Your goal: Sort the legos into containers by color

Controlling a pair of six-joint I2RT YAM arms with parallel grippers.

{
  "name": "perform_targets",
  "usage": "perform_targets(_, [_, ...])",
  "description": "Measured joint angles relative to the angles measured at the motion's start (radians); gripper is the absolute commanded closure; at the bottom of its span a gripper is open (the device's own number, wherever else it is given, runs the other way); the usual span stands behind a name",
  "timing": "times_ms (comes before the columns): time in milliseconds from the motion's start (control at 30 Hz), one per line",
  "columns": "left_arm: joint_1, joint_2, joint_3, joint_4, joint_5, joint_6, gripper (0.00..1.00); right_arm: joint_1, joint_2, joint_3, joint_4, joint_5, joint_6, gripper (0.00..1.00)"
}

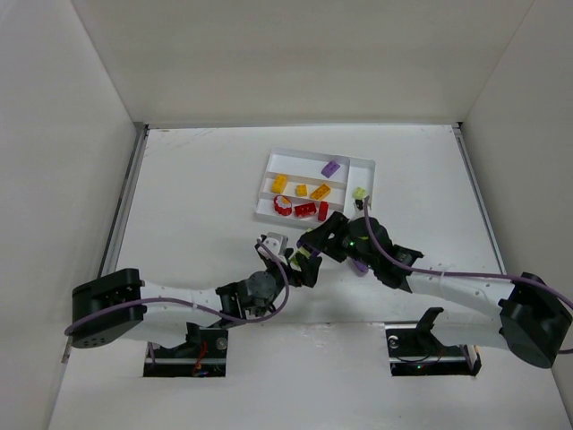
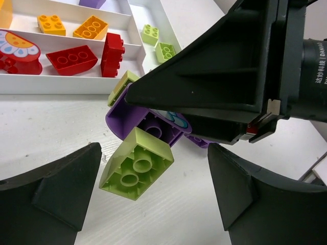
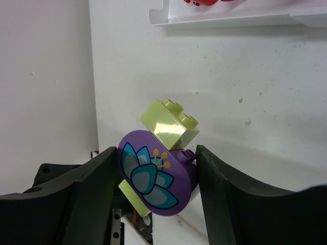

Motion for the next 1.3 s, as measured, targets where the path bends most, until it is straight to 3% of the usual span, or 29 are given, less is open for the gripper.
perform_targets(267, [0.008, 0.029, 0.0, 0.036, -0.008, 0.007, 0.24, 0.013, 0.0, 0.0, 0.011, 0.0, 0.004, 0.4])
perform_targets(567, [0.014, 0.051, 0.0, 0.067, -0.018, 0.014, 0.56, 0.027, -0.002, 0.0, 0.011, 0.008, 0.003, 0.39])
perform_targets(733, [0.013, 0.05, 0.0, 0.067, -0.016, 0.017, 0.64, 0.027, -0.003, 0.0, 0.012, 0.012, 0.003, 0.37])
perform_targets(867, [0.014, 0.043, 0.0, 0.067, -0.014, 0.016, 0.68, 0.027, -0.01, 0.0, 0.011, 0.012, 0.003, 0.34])
perform_targets(1300, [0.015, -0.079, -0.035, 0.069, 0.003, -0.008, 0.7, 0.019, -0.071, 0.0, 0.011, 0.0, -0.001, 0.12])
